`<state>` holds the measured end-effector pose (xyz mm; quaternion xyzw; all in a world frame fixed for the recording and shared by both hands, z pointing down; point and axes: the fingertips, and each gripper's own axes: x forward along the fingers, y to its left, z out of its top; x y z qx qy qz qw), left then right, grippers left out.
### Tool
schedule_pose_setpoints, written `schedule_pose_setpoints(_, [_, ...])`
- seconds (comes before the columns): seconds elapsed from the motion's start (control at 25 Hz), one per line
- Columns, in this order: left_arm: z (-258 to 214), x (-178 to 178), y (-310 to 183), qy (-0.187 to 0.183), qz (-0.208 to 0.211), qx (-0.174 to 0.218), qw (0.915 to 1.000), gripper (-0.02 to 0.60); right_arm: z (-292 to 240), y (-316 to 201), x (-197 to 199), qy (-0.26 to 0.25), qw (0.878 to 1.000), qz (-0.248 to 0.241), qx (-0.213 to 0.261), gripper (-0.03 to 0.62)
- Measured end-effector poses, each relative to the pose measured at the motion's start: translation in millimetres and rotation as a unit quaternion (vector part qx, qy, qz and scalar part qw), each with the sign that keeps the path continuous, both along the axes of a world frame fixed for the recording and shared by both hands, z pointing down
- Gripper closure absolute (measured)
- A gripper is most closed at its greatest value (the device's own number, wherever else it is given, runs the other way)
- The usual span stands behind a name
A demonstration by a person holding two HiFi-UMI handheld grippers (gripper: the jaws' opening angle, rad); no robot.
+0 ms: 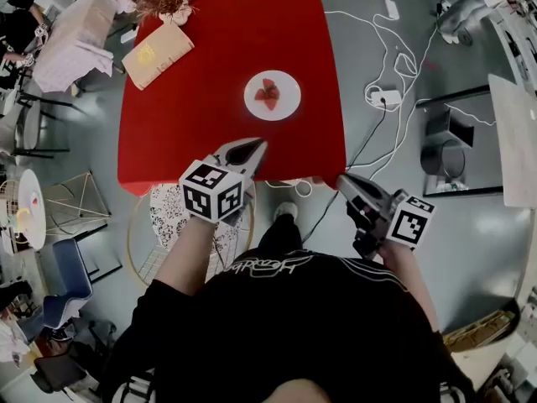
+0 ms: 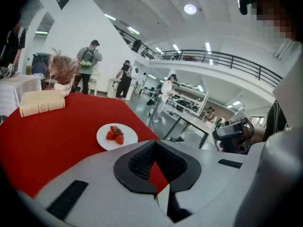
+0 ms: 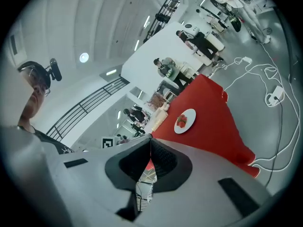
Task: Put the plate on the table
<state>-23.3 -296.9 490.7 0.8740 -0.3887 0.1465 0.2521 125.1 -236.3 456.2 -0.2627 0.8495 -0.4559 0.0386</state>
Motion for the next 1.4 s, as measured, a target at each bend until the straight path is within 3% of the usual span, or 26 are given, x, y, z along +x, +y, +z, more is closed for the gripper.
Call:
schedule_pose_setpoints(0.12, [-36, 13, 29, 0.013, 0.013, 0.038, 0.9991, 0.575, -13, 12, -4, 0.004, 1.0, -0.012, 0.023, 0.586])
schedule_pose_setpoints(0.28, [-77, 29, 77, 0.079, 0.015, 0.052, 0.9954, 0.575, -31, 39, -12, 0.028, 0.996, -0.037, 0.071, 0.586])
schedule_pose_setpoints(0.48, [-110, 31, 138, 0.127, 0.008, 0.058, 0.9901, 0.575, -67, 82, -30, 0.09, 0.977, -0.07, 0.179, 0.586])
schedule_pose_setpoints(0.6, [-123, 33, 179, 0.128, 0.017, 0.069, 0.9893, 0.575, -82, 114, -33, 0.105, 0.968, -0.078, 0.216, 0.586])
schedule_pose_setpoints(0.8, [-134, 45, 246, 0.137, 0.036, 0.084, 0.9864, 0.575, -82, 174, -27, 0.114, 0.962, -0.079, 0.235, 0.586])
schedule_pose_setpoints(0.96, [-134, 73, 293, 0.133, 0.066, 0.093, 0.9845, 0.575, -77, 223, -12, 0.105, 0.966, -0.076, 0.225, 0.586])
schedule_pose_setpoints(1.2, [-127, 96, 343, 0.139, 0.091, 0.067, 0.9839, 0.574, -73, 275, 3, 0.111, 0.966, -0.065, 0.225, 0.586])
schedule_pose_setpoints(1.4, [-127, 103, 372, 0.134, 0.099, 0.069, 0.9836, 0.575, -77, 303, 5, 0.106, 0.965, -0.063, 0.232, 0.586])
